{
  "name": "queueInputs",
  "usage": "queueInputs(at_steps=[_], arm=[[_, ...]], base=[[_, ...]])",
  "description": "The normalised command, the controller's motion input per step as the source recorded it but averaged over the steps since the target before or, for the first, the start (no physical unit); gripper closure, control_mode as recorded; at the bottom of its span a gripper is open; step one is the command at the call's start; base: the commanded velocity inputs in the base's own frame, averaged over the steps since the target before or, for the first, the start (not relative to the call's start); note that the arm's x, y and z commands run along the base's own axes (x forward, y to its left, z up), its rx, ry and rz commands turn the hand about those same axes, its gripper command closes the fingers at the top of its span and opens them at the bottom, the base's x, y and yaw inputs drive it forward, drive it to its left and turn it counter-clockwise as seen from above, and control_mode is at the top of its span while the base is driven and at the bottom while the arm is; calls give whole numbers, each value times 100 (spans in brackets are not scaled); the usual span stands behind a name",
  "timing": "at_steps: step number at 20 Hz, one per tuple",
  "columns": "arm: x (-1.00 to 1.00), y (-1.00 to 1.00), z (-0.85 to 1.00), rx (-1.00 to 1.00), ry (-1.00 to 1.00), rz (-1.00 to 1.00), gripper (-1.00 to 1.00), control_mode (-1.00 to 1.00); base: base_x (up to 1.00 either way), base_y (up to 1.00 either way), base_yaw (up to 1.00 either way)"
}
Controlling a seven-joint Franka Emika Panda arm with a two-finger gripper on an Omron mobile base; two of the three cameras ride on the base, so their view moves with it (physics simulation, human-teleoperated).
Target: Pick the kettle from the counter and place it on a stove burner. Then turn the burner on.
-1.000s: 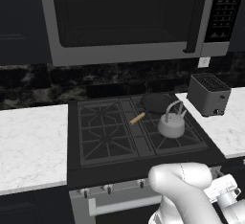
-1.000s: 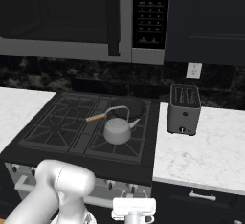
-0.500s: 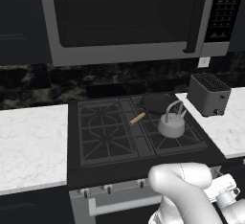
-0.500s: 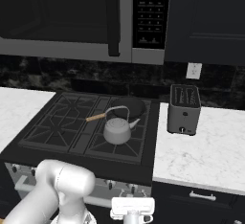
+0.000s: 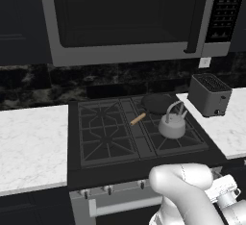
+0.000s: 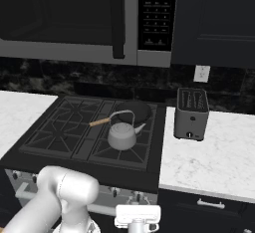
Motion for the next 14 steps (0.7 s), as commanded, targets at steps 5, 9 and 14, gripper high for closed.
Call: queueInputs(at_steps=[5, 9, 14], arm=[[14, 0, 0, 0, 0, 0, 100, -100], [15, 0, 0, -5, -3, 0, 100, -100], [7, 0, 0, -20, -21, 4, 100, -100]], base=[[0, 0, 0], [0, 0, 0], [0, 0, 0]])
